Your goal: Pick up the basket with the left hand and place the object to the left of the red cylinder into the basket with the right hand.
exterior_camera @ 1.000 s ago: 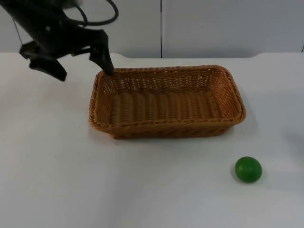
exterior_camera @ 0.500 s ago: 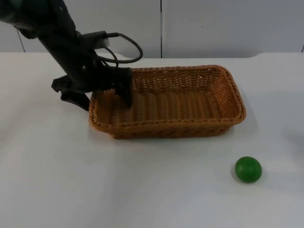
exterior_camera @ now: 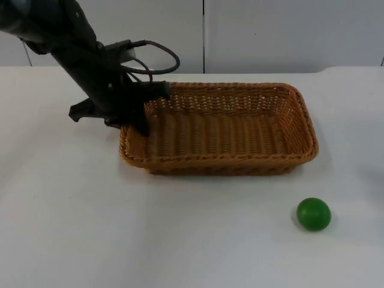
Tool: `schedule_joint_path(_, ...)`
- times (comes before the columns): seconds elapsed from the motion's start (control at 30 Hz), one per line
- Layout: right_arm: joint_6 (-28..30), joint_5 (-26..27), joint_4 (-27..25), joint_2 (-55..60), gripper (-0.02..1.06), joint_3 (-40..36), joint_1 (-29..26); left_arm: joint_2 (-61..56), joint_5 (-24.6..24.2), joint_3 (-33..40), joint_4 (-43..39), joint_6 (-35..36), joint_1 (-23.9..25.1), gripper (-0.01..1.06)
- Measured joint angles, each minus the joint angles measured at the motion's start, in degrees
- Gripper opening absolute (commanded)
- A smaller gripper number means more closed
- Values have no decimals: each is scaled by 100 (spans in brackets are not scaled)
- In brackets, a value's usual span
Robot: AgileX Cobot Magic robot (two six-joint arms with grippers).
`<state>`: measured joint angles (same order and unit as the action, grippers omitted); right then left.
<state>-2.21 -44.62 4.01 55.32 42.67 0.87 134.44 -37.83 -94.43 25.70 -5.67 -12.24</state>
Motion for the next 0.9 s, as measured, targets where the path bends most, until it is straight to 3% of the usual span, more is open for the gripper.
schedule_joint_path(0.23, 0, 9, 0, 0, 105, 0, 0, -96, -355, 0, 77, 153, 166, 0)
schedule_joint_path(0.37, 0, 9, 0, 0, 105, 0, 0, -390, -865, 0, 40, 22, 420, 0)
schedule_joint_path(0.5, 0, 14, 0, 0, 105, 0, 0, -1116, -1863, 11, -29, -364, 909, 0)
schedule_joint_path(0.57, 0, 14, 0, 0, 105, 0, 0, -1315, -2013, 55, -29, -420, 1005, 0)
schedule_joint_path(0.7, 0, 2, 0, 0, 105, 0, 0, -2122, -2038, 681, -6, -597, 1314, 0)
schedule_joint_path(0.9, 7, -51, -80, 0, 105, 0, 0, -3119, -1786, 2218, 238, -1165, 1748, 0)
